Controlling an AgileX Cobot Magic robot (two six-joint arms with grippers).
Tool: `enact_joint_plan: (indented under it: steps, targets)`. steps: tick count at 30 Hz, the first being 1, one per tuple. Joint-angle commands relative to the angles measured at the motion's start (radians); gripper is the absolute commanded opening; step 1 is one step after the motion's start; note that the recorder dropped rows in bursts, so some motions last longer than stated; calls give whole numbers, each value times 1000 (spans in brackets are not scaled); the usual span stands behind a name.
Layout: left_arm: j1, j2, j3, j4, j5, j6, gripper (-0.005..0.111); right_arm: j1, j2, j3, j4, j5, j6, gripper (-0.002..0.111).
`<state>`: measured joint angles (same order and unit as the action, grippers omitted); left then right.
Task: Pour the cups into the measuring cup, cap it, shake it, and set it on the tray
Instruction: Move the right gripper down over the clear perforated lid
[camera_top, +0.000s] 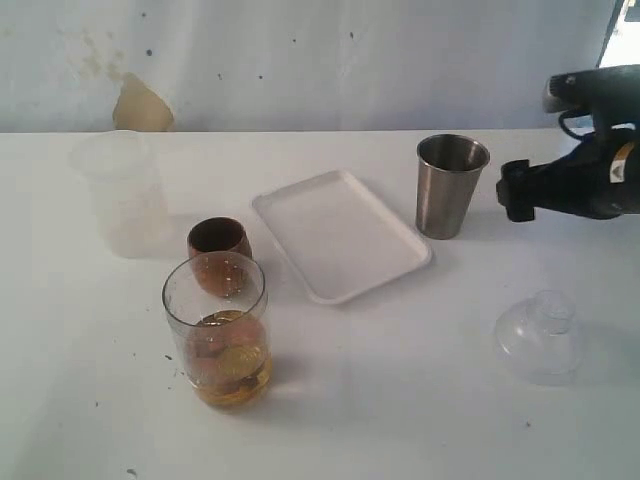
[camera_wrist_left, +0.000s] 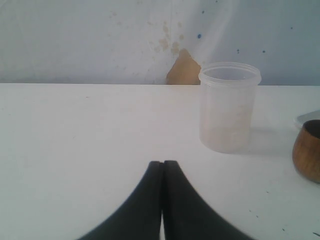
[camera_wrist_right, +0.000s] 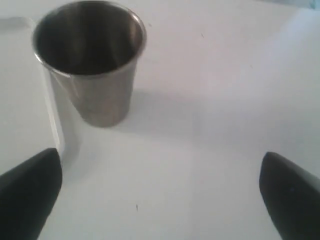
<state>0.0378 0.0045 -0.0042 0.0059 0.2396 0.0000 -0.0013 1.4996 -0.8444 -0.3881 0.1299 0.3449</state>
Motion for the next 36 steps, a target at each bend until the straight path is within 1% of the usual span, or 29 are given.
enact_joint_plan:
  steps: [1,3,6,9,11,19,24,27,32,33,35,36]
  targets:
    - [0,-4,4,2,-8,0,0,-9,-86,-5,85,269,22,105]
    - [0,-4,4,2,-8,0,0,-9,-96,-24,138,404,-19,105]
    - [0,-4,4,2,-8,0,0,-9,-93,-48,269,578,-171,105]
    - [0,-4,4,2,-8,0,0,-9,-92,-48,370,653,-259,105]
    - [0,-4,4,2,-8,0,0,-9,-92,-48,388,660,-292,105]
    - [0,-4,4,2,-8,0,0,-5,-80,-48,418,647,-294,105]
    - [0,-4,4,2,-8,0,0,-5,-13,-48,422,641,-345,105]
    - [0,-4,4,2,-8,0,0,-5,57,-50,519,606,-412,105]
    - [0,-4,4,2,-8,0,0,-5,99,-63,514,572,-412,105]
    - [0,-4,4,2,-8,0,0,-5,99,-71,515,572,-412,103]
    - [0,-4,4,2,-8,0,0,-5,99,-85,512,574,-412,96]
    - [0,-4,4,2,-8,0,0,-5,99,-86,511,576,-412,90]
